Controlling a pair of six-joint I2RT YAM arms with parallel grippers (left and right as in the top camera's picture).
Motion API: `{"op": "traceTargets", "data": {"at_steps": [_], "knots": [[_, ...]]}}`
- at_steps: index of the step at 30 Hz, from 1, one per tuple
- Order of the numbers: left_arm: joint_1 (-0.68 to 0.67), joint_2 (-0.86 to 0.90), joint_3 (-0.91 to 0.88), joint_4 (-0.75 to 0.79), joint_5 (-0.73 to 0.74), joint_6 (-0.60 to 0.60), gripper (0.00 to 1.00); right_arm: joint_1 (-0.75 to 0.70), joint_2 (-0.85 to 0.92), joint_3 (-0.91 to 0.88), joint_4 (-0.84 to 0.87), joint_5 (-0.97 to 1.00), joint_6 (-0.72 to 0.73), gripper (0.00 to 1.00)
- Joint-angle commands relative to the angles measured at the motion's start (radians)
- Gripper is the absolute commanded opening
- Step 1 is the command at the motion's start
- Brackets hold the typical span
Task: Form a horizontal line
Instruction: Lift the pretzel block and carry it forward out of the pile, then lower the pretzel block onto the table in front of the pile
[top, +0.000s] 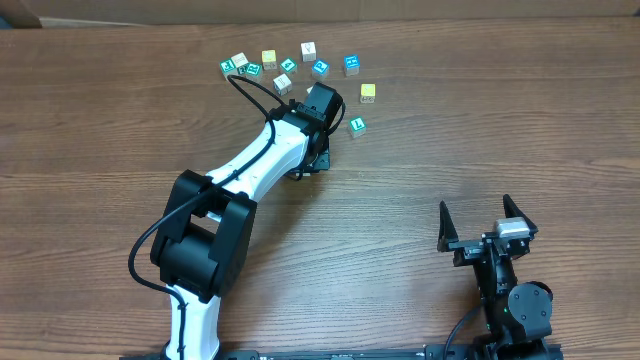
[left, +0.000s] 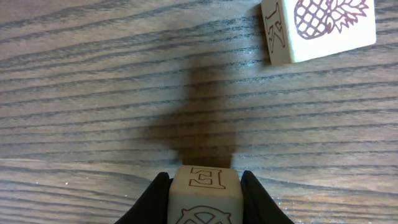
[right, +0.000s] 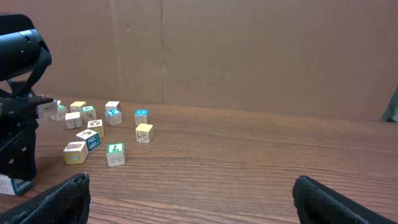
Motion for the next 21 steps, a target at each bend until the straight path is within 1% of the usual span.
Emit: {"op": "traceTargets", "data": {"at_steps": [1, 7, 21], "knots": [[-0.006, 0.017, -0.015, 0.005, -0.025, 0.020, 0.15, -0.003, -0.011, -0.010, 0.003, -0.005, -0.004, 1.00], [-0.006, 0.017, -0.017, 0.008, -0.024, 0.019, 0.16, -0.003, -0.011, -0.010, 0.003, -0.005, -0.004, 1.00], [-0.006, 0.028, -0.019, 0.007, -0.043, 0.004, 0.16, -0.003, -0.011, -0.010, 0.003, -0.005, -0.005, 1.00]]}}
